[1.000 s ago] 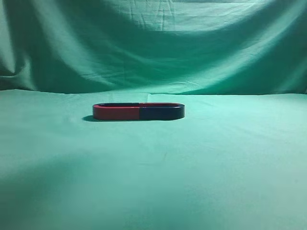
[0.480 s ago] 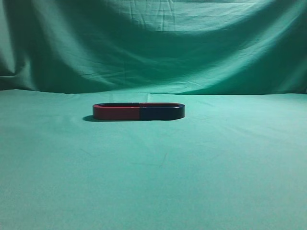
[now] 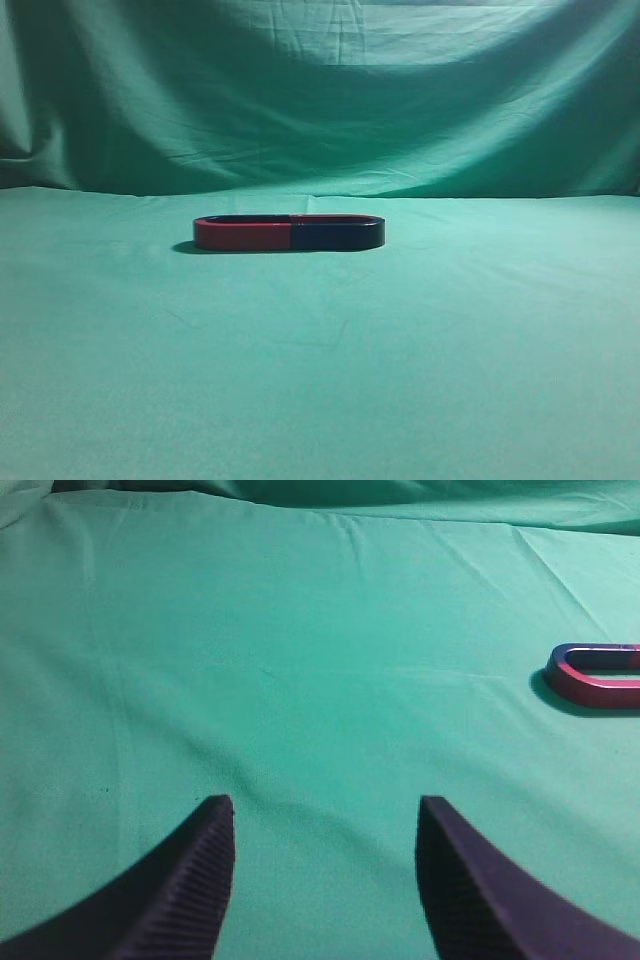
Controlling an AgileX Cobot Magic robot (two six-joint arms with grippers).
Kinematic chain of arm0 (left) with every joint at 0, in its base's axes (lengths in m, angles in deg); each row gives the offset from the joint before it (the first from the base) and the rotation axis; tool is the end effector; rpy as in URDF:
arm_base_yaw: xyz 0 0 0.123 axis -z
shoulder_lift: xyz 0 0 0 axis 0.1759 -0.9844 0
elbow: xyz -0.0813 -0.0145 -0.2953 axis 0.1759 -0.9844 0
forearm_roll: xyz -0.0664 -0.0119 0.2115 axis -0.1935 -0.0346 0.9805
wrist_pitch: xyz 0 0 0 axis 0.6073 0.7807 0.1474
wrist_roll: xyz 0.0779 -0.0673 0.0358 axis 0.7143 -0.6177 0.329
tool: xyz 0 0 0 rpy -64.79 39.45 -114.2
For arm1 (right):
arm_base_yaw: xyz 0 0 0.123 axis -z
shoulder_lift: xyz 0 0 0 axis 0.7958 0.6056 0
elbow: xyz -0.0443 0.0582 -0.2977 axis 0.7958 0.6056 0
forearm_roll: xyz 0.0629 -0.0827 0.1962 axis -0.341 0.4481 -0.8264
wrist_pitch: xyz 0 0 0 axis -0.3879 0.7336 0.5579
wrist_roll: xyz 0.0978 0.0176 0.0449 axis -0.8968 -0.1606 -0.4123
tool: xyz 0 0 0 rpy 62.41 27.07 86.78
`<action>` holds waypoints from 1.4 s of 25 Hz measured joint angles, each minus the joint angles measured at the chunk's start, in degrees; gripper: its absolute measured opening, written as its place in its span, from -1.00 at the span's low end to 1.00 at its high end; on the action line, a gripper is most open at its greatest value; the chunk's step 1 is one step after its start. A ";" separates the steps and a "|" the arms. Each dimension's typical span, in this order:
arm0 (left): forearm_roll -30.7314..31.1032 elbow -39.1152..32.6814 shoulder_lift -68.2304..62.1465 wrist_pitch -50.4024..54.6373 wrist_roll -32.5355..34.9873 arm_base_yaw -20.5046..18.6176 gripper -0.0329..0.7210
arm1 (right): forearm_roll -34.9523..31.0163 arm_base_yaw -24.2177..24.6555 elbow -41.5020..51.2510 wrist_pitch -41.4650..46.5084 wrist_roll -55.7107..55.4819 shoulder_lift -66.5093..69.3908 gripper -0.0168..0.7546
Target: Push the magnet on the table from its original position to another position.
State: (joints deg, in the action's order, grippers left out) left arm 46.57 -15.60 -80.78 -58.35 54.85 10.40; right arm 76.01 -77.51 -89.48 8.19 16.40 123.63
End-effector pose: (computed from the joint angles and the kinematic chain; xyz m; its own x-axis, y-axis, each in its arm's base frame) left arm 0.0183 -0.0013 0.1728 -0.2562 -0.0638 -0.9645 -0.0006 0.9978 -0.0658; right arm 0.0592 0.0389 0.3810 -0.6665 -0.1422 -0.7318 -0.3867 0.9052 0.1762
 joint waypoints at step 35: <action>0.00 0.00 0.00 0.00 0.00 0.00 0.07 | 9.00 14.99 48.59 -43.54 1.72 -40.86 -0.96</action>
State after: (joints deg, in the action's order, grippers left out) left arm 46.57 -15.60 -80.78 -58.35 54.85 10.40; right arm 85.01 -62.52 -40.89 -35.35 18.12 82.77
